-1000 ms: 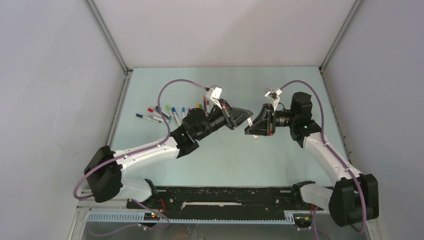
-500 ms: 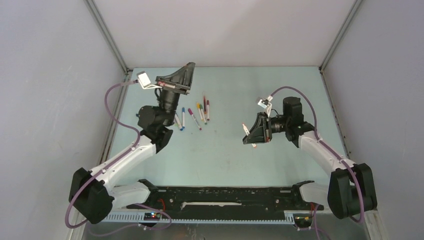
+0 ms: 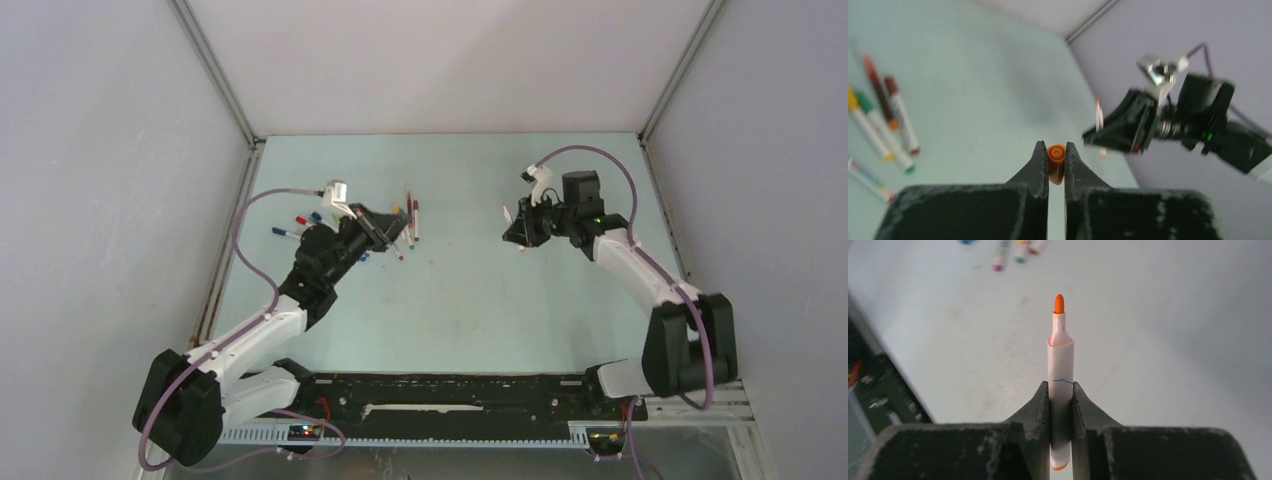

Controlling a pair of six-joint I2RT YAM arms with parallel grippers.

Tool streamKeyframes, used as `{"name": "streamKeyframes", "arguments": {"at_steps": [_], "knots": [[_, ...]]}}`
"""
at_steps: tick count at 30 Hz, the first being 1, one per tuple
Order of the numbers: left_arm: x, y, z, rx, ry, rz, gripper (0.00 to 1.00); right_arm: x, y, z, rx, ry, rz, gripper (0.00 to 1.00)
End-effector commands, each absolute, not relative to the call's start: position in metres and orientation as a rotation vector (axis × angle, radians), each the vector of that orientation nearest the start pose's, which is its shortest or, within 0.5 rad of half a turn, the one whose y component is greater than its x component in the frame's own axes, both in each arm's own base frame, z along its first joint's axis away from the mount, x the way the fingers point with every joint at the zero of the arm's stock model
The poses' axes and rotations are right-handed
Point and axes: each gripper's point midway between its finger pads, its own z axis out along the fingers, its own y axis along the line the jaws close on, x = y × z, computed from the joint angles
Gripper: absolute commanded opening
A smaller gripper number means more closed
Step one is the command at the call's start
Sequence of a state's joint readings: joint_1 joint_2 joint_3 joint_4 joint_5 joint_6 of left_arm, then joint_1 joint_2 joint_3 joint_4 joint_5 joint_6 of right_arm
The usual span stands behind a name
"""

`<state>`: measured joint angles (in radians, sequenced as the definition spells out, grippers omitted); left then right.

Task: Open the pen caps
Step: Place the pen cap at the center of the board.

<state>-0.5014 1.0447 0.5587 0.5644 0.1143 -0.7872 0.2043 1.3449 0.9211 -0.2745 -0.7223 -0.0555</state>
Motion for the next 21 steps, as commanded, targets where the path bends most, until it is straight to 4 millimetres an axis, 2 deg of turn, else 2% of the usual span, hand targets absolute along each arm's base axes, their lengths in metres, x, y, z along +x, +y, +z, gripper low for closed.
{"name": "streamKeyframes", "arguments": {"at_steps": [1,4,9,14,17,21], "knots": [[0.294,-0.228,0.218,-0.131,1.796,-1.109,0.0,0.378,0.156,0.134,-0.469,2.247,0.541,0.04],[0.3,-0.23,0.197,-0.152,1.887,-1.063,0.01,0.394,0.147,0.113,-0.388,2.346,0.479,0.04],[0.317,-0.238,0.175,-0.14,2.026,-0.934,0.02,0.418,0.128,0.081,-0.279,2.452,0.355,0.05],[0.339,-0.254,0.154,-0.084,2.195,-0.783,0.02,0.437,0.121,0.064,-0.209,2.506,0.328,0.05],[0.351,-0.265,0.141,-0.043,2.278,-0.711,0.02,0.442,0.122,0.05,-0.178,2.554,0.326,0.05],[0.367,-0.279,0.123,0.004,2.374,-0.638,0.03,0.447,0.117,0.041,-0.119,2.615,0.345,0.05]]}}
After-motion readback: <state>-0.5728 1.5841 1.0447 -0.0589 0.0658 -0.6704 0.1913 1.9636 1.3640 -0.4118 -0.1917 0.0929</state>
